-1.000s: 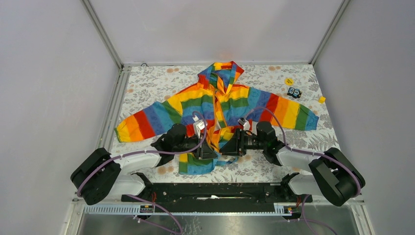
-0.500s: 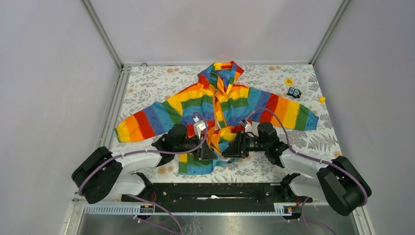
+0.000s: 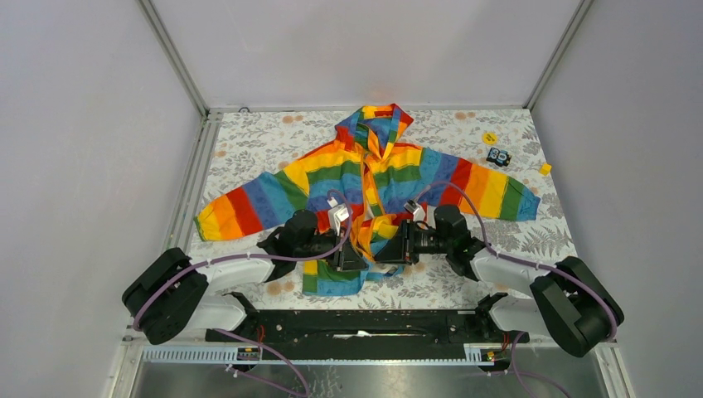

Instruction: Zip up the jacket

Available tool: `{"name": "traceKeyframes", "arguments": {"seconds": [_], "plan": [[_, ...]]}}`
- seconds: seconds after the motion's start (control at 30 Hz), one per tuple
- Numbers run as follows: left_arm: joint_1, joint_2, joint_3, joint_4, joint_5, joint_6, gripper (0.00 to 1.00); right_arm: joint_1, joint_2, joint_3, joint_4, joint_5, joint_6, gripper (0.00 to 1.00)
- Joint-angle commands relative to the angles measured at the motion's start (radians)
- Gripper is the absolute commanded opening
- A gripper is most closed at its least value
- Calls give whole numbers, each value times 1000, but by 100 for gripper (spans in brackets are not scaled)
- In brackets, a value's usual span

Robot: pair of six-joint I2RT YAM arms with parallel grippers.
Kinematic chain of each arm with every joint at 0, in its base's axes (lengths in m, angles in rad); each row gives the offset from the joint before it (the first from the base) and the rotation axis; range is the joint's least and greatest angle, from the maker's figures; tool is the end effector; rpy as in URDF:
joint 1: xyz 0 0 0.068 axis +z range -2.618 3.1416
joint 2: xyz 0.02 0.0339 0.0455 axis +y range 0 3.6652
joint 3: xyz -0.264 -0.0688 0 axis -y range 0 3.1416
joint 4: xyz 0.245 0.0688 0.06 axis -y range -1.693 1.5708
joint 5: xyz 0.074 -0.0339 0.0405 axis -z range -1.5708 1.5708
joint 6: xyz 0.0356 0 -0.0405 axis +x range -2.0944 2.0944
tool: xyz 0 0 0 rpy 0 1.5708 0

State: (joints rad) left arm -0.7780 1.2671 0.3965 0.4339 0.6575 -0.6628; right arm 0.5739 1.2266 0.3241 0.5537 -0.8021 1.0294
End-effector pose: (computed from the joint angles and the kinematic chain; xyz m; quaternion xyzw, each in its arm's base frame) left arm 0.1538 -0.1821 0.1735 0.2191 0.7870 -0.5400 0.2024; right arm 0.1731 0.1424 0.1731 -0.0479 0.7852 0.6019 0.1376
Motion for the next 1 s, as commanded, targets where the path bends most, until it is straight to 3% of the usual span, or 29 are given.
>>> {"name": "traceKeyframes", "arguments": {"seconds": [0.0,0.2,0.43,0.6,0.83,0.97], "plan": [[2,2,11,36,33,6,0,-4,27,45,66,0,36,28],[3,5,14,32,24,6,0,-4,53,61,48,-9,61,22],[-6,8,21,14,-11,7,0,-3,119,106,5,-41,134,0],[-13,12,27,-20,-36,21,0,3,146,104,45,-41,205,0],[-91,32,83,-120,-166,69,0,75,79,146,31,102,371,0],[-122,67,87,-87,-206,41,0,78,72,134,216,189,499,0]]}}
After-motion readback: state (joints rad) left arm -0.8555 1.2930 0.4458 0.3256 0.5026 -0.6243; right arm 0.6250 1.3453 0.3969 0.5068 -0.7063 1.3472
